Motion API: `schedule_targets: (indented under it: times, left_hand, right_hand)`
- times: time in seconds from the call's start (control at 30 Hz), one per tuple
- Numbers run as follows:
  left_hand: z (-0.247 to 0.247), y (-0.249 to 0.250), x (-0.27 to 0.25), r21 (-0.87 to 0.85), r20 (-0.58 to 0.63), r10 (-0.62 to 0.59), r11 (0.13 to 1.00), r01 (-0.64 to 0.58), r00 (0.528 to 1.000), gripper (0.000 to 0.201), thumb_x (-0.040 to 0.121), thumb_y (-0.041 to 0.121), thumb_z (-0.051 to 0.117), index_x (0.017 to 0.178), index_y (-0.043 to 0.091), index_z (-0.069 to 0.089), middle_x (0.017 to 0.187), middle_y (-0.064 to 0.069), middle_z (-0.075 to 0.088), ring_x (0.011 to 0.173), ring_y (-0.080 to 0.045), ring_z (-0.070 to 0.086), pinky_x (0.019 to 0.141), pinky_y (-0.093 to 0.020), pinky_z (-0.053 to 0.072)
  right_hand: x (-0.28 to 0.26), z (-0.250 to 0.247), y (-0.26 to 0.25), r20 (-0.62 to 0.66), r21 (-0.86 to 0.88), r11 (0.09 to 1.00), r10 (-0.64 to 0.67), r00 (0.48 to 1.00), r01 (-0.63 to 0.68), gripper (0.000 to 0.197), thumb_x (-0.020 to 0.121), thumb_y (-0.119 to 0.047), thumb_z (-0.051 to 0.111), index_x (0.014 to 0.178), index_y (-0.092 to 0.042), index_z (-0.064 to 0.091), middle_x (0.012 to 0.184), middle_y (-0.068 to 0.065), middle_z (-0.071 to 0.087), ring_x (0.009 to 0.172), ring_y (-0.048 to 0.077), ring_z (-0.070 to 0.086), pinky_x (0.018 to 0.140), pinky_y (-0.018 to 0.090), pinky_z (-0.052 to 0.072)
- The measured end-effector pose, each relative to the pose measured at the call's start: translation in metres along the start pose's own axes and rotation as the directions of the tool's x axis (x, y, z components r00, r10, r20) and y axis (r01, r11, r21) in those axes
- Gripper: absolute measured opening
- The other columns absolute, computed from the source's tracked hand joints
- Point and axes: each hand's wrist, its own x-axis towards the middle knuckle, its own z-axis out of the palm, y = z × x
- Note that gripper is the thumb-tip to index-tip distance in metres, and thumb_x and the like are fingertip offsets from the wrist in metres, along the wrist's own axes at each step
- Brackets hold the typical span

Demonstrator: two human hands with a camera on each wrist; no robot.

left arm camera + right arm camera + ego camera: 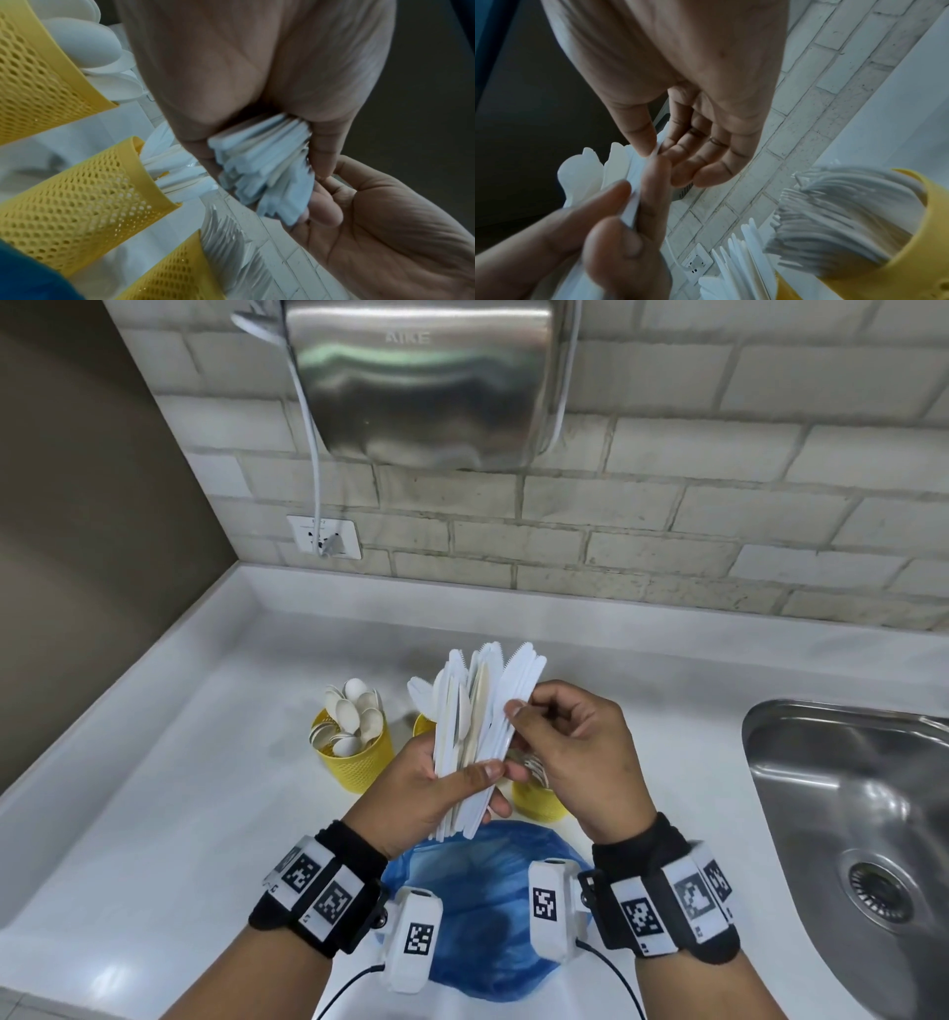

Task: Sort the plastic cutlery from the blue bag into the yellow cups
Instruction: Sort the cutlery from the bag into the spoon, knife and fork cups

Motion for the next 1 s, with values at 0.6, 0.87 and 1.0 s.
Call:
schedule_targets:
  times: [0.6, 0.87, 1.0]
  left_hand:
    - [-0.002, 0.000, -0.003, -0.009, -0.002, -0.020, 1.000, 0.020, 1.000, 0.035, 0.095, 0.019, 0.061, 0.130, 0.009, 0.061, 0.113, -0.016, 0.076, 0.081, -0.024, 0.074, 0.072, -0.037, 0.061]
    - [-0.002, 0.003, -0.005, 0.024, -0.004, -0.011, 1.000, 0.011, 1.000, 0.032, 0.094, 0.019, 0.061, 0.125, 0.012, 0.062, 0.108, -0.011, 0.078, 0.074, -0.022, 0.073, 0.072, -0.038, 0.062]
    - [-0.001, 0.006, -0.007, 0.050, -0.002, -0.001, 0.999, 0.001, 1.000, 0.029, 0.092, 0.021, 0.063, 0.121, 0.015, 0.064, 0.099, -0.005, 0.079, 0.075, -0.021, 0.074, 0.076, -0.044, 0.062]
  right_hand:
    - [-0.007, 0.010, 0.008, -0.105, 0.034, 0.999, -0.002, 0.995, 0.006, 0.013, 0.099, -0.011, 0.066, 0.089, -0.005, 0.072, 0.081, 0.013, 0.076, 0.073, 0.030, 0.075, 0.065, 0.040, 0.063]
    - [-0.007, 0.010, 0.007, -0.084, 0.041, 0.999, 0.032, 0.996, -0.029, 0.014, 0.099, -0.017, 0.067, 0.090, -0.008, 0.074, 0.083, 0.015, 0.076, 0.074, 0.032, 0.074, 0.069, 0.044, 0.063]
    - [-0.008, 0.011, 0.003, -0.037, 0.018, 1.000, 0.024, 0.999, -0.023, 0.017, 0.101, -0.016, 0.064, 0.090, -0.007, 0.075, 0.081, 0.017, 0.076, 0.077, 0.042, 0.072, 0.068, 0.046, 0.062]
